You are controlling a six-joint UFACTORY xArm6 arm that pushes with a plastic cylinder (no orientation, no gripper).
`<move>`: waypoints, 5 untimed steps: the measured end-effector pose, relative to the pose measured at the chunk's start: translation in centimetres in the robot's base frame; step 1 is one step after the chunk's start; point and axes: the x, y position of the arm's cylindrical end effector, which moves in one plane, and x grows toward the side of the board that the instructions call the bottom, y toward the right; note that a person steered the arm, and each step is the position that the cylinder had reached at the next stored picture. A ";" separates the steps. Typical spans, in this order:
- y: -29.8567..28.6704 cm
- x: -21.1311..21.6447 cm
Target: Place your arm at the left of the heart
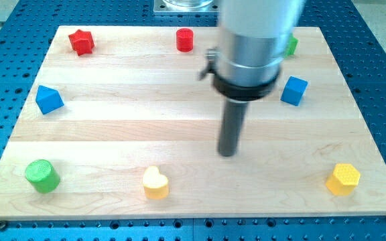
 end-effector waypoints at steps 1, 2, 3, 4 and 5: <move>-0.7 -0.4; -0.7 -0.3; -2.7 1.6; -9.7 2.0; -14.4 1.5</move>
